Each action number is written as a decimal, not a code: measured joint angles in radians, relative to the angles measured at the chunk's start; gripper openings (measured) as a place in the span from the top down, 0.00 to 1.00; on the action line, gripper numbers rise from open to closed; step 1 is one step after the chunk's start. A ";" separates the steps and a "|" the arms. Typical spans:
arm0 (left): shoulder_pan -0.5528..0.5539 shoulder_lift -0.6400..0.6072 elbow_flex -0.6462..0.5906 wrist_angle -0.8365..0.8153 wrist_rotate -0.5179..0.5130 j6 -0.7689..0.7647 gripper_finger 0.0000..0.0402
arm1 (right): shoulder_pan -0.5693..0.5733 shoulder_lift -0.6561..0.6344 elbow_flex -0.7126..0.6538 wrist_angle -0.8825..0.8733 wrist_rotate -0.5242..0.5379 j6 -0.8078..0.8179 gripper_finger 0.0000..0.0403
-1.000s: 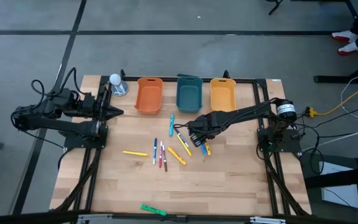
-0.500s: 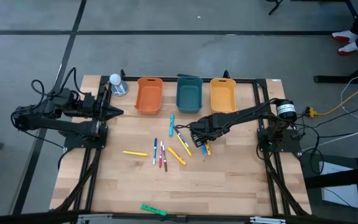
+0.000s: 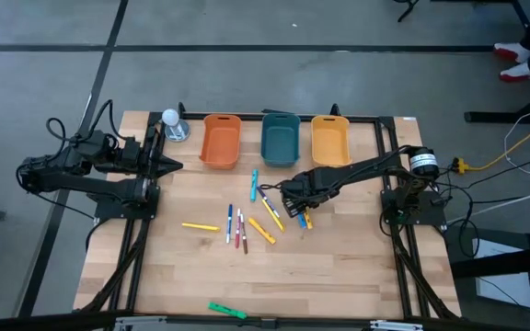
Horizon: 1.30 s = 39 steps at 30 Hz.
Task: Pick & Place Markers
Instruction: Put the right yellow highlighter pen into the yellow bin
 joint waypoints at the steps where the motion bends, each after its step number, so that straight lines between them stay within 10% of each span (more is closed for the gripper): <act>1: 0.000 0.000 0.000 0.000 0.000 0.000 0.97 | 0.000 0.000 -0.004 0.006 0.000 -0.002 0.43; 23: 0.000 0.000 0.000 0.000 0.000 0.000 0.98 | 0.000 0.002 -0.105 0.071 -0.006 0.020 0.44; 39: 0.000 0.000 0.000 0.000 0.000 0.000 0.98 | 0.000 0.001 -0.105 0.100 -0.026 -0.026 0.84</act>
